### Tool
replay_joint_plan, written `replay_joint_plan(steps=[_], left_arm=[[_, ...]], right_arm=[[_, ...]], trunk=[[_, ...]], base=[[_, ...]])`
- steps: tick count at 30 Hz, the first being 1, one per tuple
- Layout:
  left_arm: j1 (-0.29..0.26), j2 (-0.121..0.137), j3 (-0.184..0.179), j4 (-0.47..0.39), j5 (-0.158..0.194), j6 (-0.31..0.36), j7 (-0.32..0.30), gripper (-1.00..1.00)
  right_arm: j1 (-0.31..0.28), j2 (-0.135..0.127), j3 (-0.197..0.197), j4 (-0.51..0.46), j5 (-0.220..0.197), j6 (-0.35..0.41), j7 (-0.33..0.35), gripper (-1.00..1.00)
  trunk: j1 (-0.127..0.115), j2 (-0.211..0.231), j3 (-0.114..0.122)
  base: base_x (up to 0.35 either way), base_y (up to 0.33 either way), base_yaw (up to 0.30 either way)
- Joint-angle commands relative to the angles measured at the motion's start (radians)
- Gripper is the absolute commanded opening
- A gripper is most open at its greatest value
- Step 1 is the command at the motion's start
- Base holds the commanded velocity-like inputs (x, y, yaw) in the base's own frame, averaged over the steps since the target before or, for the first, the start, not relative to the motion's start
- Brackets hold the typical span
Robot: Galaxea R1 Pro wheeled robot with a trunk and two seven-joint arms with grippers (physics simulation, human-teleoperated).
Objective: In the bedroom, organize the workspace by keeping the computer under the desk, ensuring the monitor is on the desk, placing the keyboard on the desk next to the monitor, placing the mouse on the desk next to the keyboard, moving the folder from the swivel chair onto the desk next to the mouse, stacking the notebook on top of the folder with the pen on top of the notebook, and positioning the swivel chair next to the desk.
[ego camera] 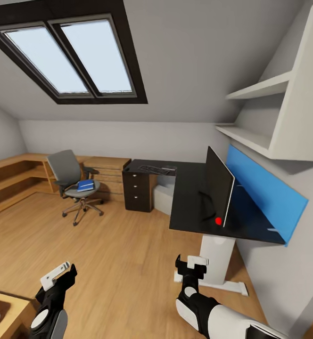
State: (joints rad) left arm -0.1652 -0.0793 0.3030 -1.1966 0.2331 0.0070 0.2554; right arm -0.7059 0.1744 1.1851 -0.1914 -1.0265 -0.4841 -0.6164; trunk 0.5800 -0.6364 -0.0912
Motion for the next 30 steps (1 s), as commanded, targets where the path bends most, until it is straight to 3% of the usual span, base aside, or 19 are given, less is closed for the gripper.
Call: replay_joint_plan(steps=[1, 11, 18, 25, 27, 30], left_arm=[[0.0, 0.0, 0.001, -0.001, 0.009, 0.001, 0.001, 1.0], [0.0, 0.0, 0.001, 0.021, 0.009, 0.001, 0.001, 1.0], [0.0, 0.009, 0.002, 0.185, -0.018, -0.001, 0.002, 1.0], [0.0, 0.029, 0.001, 0.422, -0.105, -0.007, -0.006, 1.0], [0.0, 0.04, 0.002, 0.485, -0.137, -0.01, -0.028, 1.0], [0.0, 0.059, 0.001, 0.593, -0.171, -0.036, -0.11, 1.0]], right_arm=[[-0.001, 0.0, 0.008, 0.0, -0.009, -0.004, -0.003, 1.0], [-0.001, 0.0, 0.009, 0.0, -0.01, -0.005, 0.006, 1.0], [0.028, 0.0, 0.008, 0.002, -0.012, -0.005, 0.011, 1.0], [0.147, 0.0, 0.005, 0.007, 0.022, -0.007, 0.033, 1.0], [0.172, 0.0, 0.004, 0.009, 0.034, -0.013, 0.036, 1.0], [0.204, 0.0, 0.004, 0.03, 0.043, -0.025, 0.045, 1.0]], trunk=[[0.0, -0.002, -0.002], [0.0, -0.002, -0.006], [0.0, -0.002, -0.012], [0.0, -0.002, -0.013], [0.0, -0.002, -0.013], [0.0, -0.002, -0.013]], base=[[0.016, 0.017, -0.26], [0.169, 0.168, -0.239], [0.228, 0.216, -0.045], [0.228, 0.208, -0.004], [0.238, 0.241, -0.001], [0.24, 0.254, 0.0]])
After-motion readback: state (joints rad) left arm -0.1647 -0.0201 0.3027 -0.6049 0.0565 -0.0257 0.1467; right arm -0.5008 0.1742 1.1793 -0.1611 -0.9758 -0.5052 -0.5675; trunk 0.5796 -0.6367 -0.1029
